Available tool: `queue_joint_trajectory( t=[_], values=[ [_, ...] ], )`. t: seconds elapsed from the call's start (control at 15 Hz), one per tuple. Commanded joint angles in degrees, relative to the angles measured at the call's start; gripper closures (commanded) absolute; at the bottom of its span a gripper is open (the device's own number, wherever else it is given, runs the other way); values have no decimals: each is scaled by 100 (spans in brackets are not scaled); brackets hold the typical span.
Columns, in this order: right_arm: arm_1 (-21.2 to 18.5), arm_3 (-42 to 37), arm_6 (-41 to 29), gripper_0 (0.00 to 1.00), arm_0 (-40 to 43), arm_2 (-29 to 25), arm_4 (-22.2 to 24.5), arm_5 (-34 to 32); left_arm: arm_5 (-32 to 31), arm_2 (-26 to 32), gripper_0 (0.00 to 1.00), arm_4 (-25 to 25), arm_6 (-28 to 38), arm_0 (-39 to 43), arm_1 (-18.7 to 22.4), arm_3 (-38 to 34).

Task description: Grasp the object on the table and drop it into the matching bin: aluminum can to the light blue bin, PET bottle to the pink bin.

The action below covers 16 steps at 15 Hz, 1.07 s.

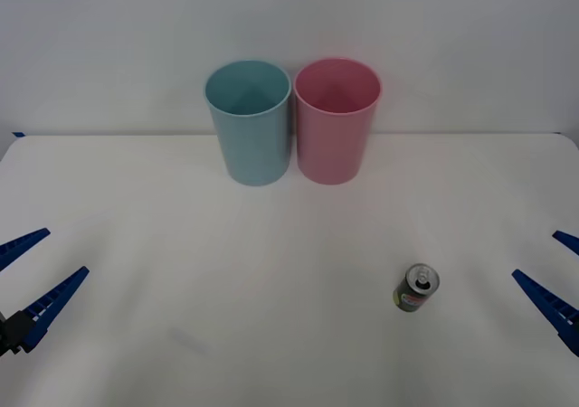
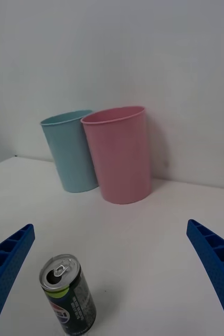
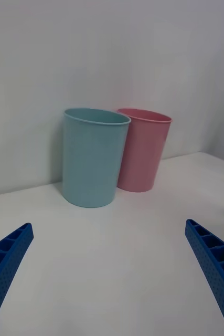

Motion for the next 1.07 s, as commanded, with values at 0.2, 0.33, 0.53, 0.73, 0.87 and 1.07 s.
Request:
queue_joint_trajectory(
  t=[0.2,0.33,0.53,0.73,0.87,1.07],
  values=[
    [-334,435,127,0,40,148,83,-203,0,0,0,0,0,0,0,-1],
    [-466,637,188,0,5,183,189,-396,0,0,0,0,0,0,0,-1],
    [-492,778,285,0,-39,210,479,-563,0,0,0,0,0,0,0,-1],
    [-492,796,408,0,-39,289,672,-563,0,0,0,0,0,0,0,-1],
    [-492,796,514,0,-57,403,716,-563,0,0,0,0,0,0,0,-1],
    [-492,901,698,0,-110,605,778,-546,0,0,0,0,0,0,0,-1]
  ],
)
